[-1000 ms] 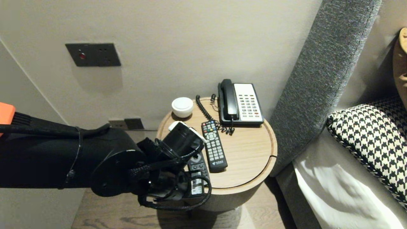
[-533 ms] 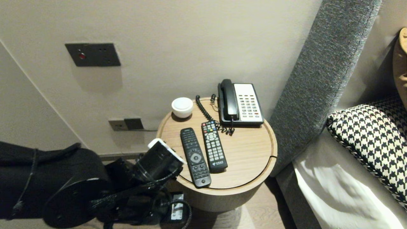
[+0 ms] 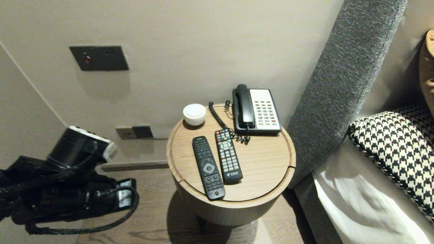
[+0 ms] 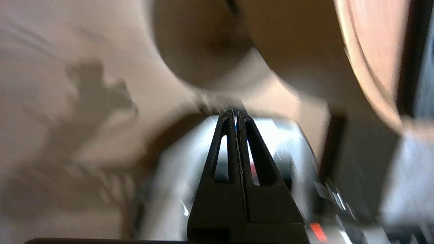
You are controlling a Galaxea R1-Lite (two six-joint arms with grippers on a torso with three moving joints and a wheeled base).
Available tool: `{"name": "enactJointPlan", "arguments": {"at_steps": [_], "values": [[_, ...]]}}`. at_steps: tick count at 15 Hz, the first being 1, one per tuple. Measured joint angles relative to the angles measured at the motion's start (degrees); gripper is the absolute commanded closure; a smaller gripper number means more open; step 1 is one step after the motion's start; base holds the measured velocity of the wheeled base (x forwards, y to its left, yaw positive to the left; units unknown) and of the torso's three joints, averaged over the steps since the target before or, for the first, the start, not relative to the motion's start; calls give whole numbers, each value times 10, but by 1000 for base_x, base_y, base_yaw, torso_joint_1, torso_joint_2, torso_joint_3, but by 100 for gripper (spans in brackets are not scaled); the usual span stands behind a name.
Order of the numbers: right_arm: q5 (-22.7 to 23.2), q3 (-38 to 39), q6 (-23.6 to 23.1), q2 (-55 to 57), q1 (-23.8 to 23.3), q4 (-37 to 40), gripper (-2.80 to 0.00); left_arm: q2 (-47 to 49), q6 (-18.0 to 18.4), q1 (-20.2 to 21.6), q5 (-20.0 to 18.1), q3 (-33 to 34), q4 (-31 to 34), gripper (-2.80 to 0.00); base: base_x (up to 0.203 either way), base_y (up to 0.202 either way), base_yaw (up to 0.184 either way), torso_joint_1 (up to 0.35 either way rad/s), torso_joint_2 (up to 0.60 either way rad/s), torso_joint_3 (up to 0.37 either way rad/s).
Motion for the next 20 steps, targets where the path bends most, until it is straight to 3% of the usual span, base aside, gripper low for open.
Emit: {"name": "enactJointPlan", "arguments": {"at_steps": [2, 4, 9, 12, 17, 20], "values": [[0, 0, 0, 0, 0, 0, 0, -41, 85, 89, -2, 7, -28, 0, 0, 0, 0, 0, 0, 0], [0, 0, 0, 0, 0, 0, 0, -89, 160, 142, -4, 10, -58, 0, 0, 0, 0, 0, 0, 0], [0, 0, 0, 0, 0, 0, 0, -250, 199, 174, -11, 56, -63, 0, 0, 0, 0, 0, 0, 0], [0, 0, 0, 0, 0, 0, 0, -378, 250, 195, -8, 141, -54, 0, 0, 0, 0, 0, 0, 0], [0, 0, 0, 0, 0, 0, 0, -581, 311, 252, -5, 254, 16, 0, 0, 0, 0, 0, 0, 0], [0, 0, 0, 0, 0, 0, 0, -662, 365, 283, 16, 323, -19, 0, 0, 0, 0, 0, 0, 0]]}}
